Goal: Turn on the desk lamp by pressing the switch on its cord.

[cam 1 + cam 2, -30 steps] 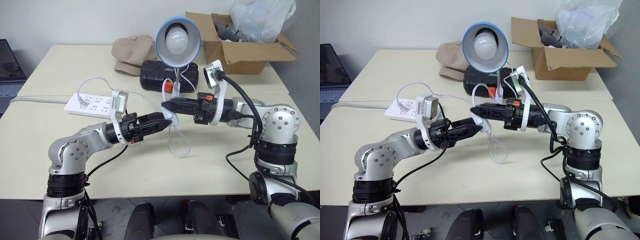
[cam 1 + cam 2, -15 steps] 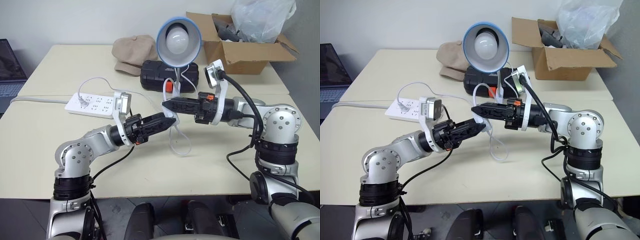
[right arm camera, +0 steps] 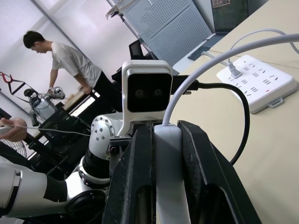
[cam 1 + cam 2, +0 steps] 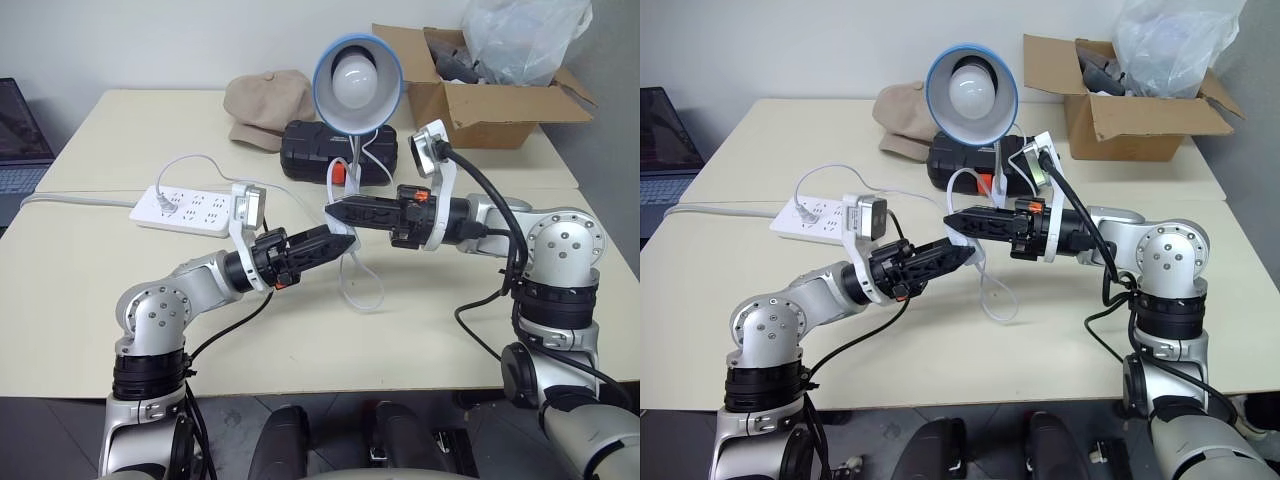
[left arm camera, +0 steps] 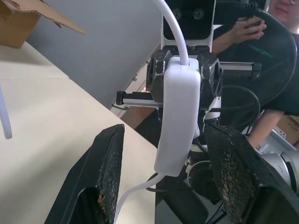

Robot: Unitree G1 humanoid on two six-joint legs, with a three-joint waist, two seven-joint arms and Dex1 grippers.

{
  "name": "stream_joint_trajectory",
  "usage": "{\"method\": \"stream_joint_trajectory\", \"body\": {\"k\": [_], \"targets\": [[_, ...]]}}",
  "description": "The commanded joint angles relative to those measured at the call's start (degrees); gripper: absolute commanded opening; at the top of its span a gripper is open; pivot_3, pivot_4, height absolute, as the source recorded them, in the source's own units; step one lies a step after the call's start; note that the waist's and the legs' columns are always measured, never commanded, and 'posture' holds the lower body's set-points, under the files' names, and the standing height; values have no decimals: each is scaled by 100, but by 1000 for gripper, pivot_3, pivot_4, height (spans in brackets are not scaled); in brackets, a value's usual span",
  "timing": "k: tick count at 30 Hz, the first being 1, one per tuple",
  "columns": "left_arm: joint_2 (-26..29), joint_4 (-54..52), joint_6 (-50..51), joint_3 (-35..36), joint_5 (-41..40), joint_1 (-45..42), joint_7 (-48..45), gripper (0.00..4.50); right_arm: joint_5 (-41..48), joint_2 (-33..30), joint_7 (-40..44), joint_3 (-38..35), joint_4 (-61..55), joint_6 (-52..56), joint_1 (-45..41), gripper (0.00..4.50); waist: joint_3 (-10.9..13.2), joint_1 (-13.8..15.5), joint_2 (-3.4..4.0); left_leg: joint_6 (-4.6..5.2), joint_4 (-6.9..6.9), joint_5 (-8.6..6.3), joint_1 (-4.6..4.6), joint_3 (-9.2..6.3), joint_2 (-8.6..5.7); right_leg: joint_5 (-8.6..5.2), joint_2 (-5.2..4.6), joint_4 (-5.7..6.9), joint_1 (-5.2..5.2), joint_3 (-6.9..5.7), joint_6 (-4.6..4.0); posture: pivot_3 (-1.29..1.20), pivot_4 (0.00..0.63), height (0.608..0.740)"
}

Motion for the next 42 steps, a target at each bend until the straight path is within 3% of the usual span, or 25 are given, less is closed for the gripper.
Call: {"method": "stream_joint_trajectory", "body": {"k": [1, 10, 12, 25, 26, 35, 42], "targets": [[-12, -84, -87, -28, -54, -91, -53, 2439, 205, -45, 42, -29, -127, -23, -152, 395, 0, 0, 0, 0, 0, 0, 0, 0, 0, 0, 0, 0, 0, 0, 0, 0, 150, 740], [26, -93, -101, -122, 7, -52, -148, 760, 228, -50, 27, -21, -122, -32, -165, 395, 0, 0, 0, 0, 0, 0, 0, 0, 0, -1, 0, -1, 0, 0, 2, 0, 150, 740], [34, -90, -103, -141, 19, -44, -175, 573, 230, -51, 25, -23, -116, -35, -169, 395, 0, -1, 0, 0, 0, 0, 0, 0, 0, -1, 0, -1, 0, 0, 3, 0, 150, 740], [135, -125, -96, -143, -75, 10, -295, 532, 264, -53, -29, -44, -67, -50, -168, 395, 0, 0, 0, 0, 0, 0, 0, 0, 0, -4, 0, -1, 0, 0, 7, 0, 150, 740], [160, -119, -49, -126, -138, 15, -322, 1229, 269, -47, -47, -54, -55, -51, -167, 395, 0, 0, 0, 0, 0, 0, 0, 0, 0, -5, 0, -2, 0, 0, 8, 0, 150, 740], [417, -293, 56, 45, -342, 228, -272, 2832, 311, 154, -556, -300, 304, -106, -152, 395, 0, -2, 0, 0, -1, 0, 0, -1, 1, -6, 0, -2, 0, 0, 10, 0, 150, 740], [1134, -1070, 51, 668, -468, 1211, -128, 4077, -237, 293, -1064, -432, 903, -520, 53, 395, 0, -17, 0, 0, -11, 0, 1, 2, 2, -2, 0, -7, -2, 4, 2, 0, 150, 740]]}}
